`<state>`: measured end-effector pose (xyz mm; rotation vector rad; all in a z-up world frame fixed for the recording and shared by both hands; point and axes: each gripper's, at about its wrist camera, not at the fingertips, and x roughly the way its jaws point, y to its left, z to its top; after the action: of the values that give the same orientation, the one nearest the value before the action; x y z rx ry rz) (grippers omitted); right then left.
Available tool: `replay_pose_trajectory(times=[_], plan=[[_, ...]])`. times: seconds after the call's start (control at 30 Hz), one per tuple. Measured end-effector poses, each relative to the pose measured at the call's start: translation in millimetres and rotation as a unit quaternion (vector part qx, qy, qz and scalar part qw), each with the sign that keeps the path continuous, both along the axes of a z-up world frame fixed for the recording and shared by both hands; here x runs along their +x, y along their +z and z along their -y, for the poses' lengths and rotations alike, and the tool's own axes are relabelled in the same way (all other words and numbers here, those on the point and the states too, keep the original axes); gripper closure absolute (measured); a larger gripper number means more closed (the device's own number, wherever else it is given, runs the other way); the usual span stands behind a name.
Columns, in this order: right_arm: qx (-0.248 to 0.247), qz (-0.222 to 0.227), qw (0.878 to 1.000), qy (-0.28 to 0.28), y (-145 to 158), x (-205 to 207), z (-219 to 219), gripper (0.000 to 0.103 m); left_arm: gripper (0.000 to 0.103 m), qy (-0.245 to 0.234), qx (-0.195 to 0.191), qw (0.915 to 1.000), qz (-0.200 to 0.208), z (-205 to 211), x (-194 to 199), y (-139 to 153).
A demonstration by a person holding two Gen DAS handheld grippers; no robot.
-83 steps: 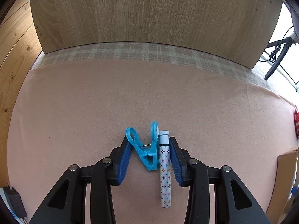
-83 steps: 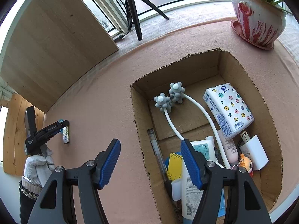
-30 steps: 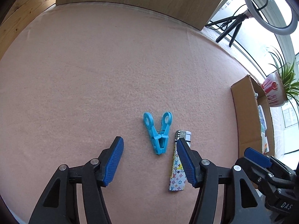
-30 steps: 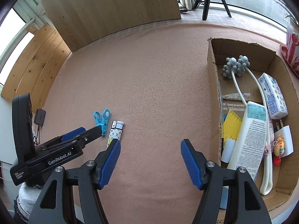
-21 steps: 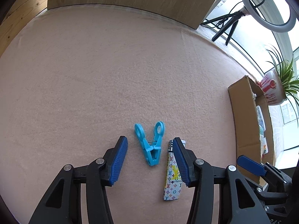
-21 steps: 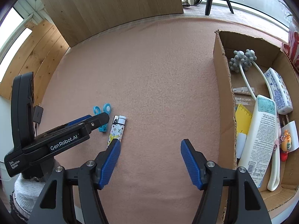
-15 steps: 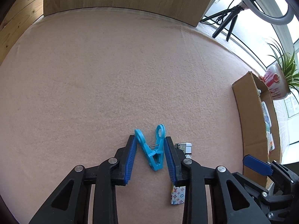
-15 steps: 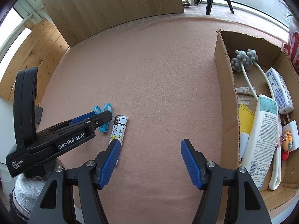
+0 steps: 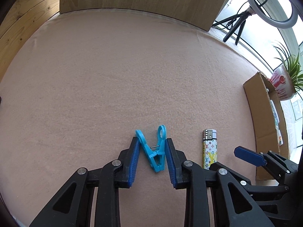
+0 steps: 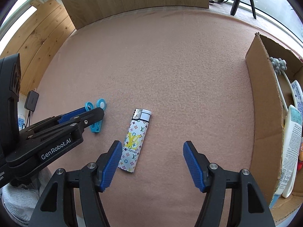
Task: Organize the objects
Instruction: 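Hold the clothespin in the left tool while the right tool grasps the patterned lighter, then carry clothespin and lighter into the box and open both tools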
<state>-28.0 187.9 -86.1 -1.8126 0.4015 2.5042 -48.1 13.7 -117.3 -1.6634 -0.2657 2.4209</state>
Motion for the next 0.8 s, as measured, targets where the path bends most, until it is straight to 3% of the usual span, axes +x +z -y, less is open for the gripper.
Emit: replay_pose_trajectory(times=[0.27,0.37,0.47,0.53,0.8], plan=[[0.054,0.013,0.998,0.031,-14.3,-11.2,26.5,0.040,0.074,0.024,0.010,0.9997,0.000,28.1,18.1,0.7],[0.099,0.002,0.994,0.050,-15.1,-10.2,35.2,0.052,0.074,0.024,0.010,0.9997,-0.002,32.5,22.9,1.0],[0.099,-0.010,0.994,0.054,-13.4,-7.9,34.0,0.066,0.074,0.028,0.013,0.9995,-0.001,30.7,25.5,-0.2],[0.097,-0.013,0.994,0.049,-12.1,-5.8,29.6,0.082,0.074,0.026,0.012,0.9996,0.000,30.4,26.9,0.0],[0.082,-0.018,0.996,0.034,-7.6,1.6,19.0,0.082,0.075,0.020,0.025,0.9995,0.001,25.6,27.1,6.7]])
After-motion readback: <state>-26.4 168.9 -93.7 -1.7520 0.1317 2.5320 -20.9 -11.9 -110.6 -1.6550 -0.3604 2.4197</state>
